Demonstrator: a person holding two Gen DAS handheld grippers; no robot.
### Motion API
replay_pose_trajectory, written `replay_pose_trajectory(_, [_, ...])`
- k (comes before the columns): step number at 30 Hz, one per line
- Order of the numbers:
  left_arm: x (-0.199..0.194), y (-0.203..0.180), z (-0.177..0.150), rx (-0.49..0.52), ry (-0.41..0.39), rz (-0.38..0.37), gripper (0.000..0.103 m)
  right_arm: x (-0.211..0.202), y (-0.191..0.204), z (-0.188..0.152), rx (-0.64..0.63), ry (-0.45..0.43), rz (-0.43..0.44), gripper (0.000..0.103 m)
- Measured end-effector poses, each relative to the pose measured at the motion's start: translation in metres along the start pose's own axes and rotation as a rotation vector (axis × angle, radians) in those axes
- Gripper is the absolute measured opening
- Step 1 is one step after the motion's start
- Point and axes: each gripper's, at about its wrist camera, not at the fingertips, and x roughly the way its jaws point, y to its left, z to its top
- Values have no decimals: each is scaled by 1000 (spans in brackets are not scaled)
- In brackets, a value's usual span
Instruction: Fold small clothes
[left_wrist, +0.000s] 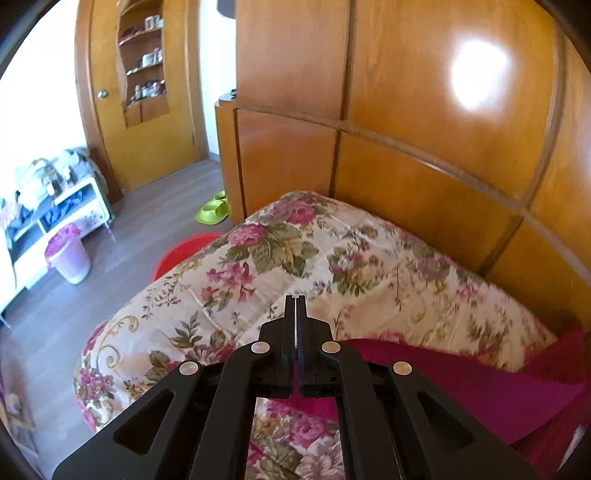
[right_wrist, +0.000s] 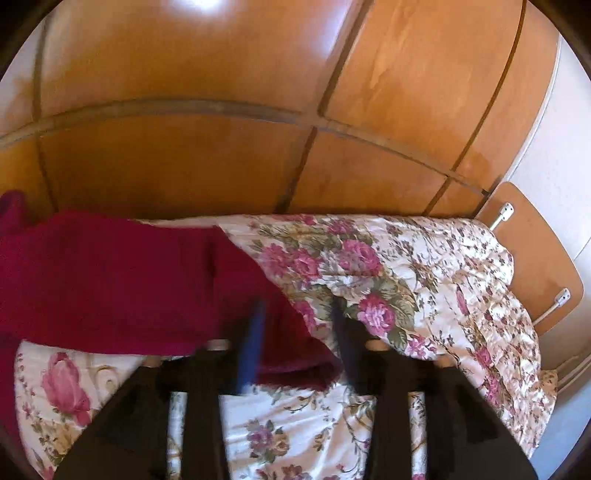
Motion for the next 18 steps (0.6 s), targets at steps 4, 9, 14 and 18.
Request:
replay_pose_trajectory(4, [-20,-1,-43,-2,23,-122,43,-39,16,-34,-16,13,206,62])
replay_pose_trajectory(9, [-56,-17,-122,31,164,-463,43,-85,58,-102,-65,173,603,62])
replay_pose_trajectory(14, [-72,-48,-205,50,372,-716,43,-119,113,-172,-132,356,883,60])
replay_pose_trajectory(18, [-72,-76,-240,48,443,-773,43,-134,141,-199,-177,365,910,35])
